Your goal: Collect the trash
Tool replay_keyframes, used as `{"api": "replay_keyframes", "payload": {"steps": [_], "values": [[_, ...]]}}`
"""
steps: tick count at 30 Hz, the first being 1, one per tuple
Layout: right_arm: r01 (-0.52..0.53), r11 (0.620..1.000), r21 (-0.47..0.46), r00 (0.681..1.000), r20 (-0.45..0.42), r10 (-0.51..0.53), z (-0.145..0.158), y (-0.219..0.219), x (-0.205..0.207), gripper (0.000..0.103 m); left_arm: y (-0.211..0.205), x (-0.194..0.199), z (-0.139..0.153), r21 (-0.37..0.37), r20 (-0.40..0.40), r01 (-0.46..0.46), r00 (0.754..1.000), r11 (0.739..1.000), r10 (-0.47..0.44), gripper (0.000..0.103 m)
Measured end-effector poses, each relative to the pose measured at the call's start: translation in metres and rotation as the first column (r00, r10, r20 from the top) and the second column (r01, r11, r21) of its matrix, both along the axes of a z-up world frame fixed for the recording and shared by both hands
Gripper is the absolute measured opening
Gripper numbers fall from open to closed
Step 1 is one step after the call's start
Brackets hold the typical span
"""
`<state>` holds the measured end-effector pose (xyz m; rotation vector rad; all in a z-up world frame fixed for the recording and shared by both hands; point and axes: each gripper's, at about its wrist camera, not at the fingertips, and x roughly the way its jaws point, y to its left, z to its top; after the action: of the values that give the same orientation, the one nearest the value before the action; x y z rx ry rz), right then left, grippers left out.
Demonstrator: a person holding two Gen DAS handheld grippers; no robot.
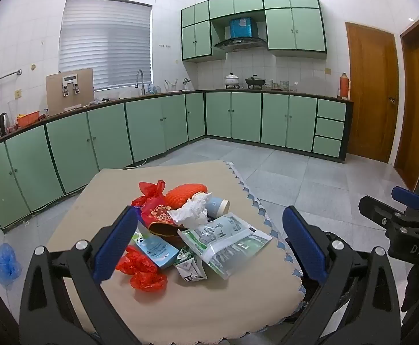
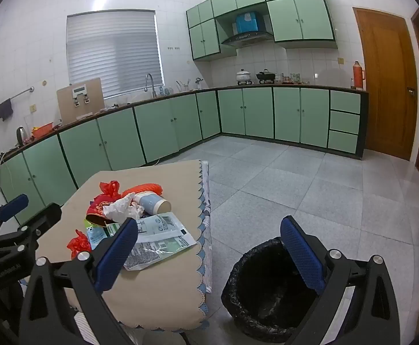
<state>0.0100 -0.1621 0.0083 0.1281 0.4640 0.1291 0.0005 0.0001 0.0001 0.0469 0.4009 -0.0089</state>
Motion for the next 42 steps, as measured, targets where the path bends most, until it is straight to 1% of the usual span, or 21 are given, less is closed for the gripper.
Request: {"api": "replay_keyframes", "payload": {"steps": [7, 8, 13, 14, 19, 34, 42], "values": [[0.0, 1.0, -0.002, 1.0, 0.005, 0.0, 0.0, 0.0, 0.0, 0.097, 0.0, -0.003, 0.001, 0.0, 0.008, -0.002, 1.0, 1.0, 0.002, 0.098], [0.0, 1.0, -0.002, 1.0, 0.005, 0.0, 0.0, 0.0, 0.0, 0.097, 0.0, -0.005, 0.006, 0.0, 0.009, -0.001, 1.0, 1.0, 0.001, 0.098], [-0.001, 1.0, 0.001, 1.0, 0.005, 0.001, 0.0, 0.0, 0.0, 0.097, 0.0, -0.007, 0.011, 0.0, 0.01, -0.001, 1.0, 1.0, 0.001, 0.098], [-0.001, 1.0, 0.001, 1.0, 0.006, 0.001, 0.0, 0.0, 0.0, 0.097, 0.001, -0.003, 0.004, 0.001, 0.01, -0.002, 1.0, 1.0, 0.002, 0.098], [0.0, 1.0, 0.003, 1.0, 0.006, 0.0, 0.0, 0.0, 0.0, 0.097, 0.001, -0.002, 0.003, 0.001, 0.014, -0.004, 1.0, 1.0, 0.004, 0.098], [0.0, 1.0, 0.004, 1.0, 0.006, 0.0, 0.0, -0.001, 0.0, 0.097, 0.001, -0.003, 0.005, 0.0, 0.017, -0.002, 1.0, 1.0, 0.002, 0.098], [0.0, 1.0, 0.005, 1.0, 0.007, 0.0, 0.001, 0.0, 0.0, 0.097, -0.002, -0.003, 0.011, -0.001, 0.018, -0.007, 1.0, 1.0, 0.007, 0.098]]}}
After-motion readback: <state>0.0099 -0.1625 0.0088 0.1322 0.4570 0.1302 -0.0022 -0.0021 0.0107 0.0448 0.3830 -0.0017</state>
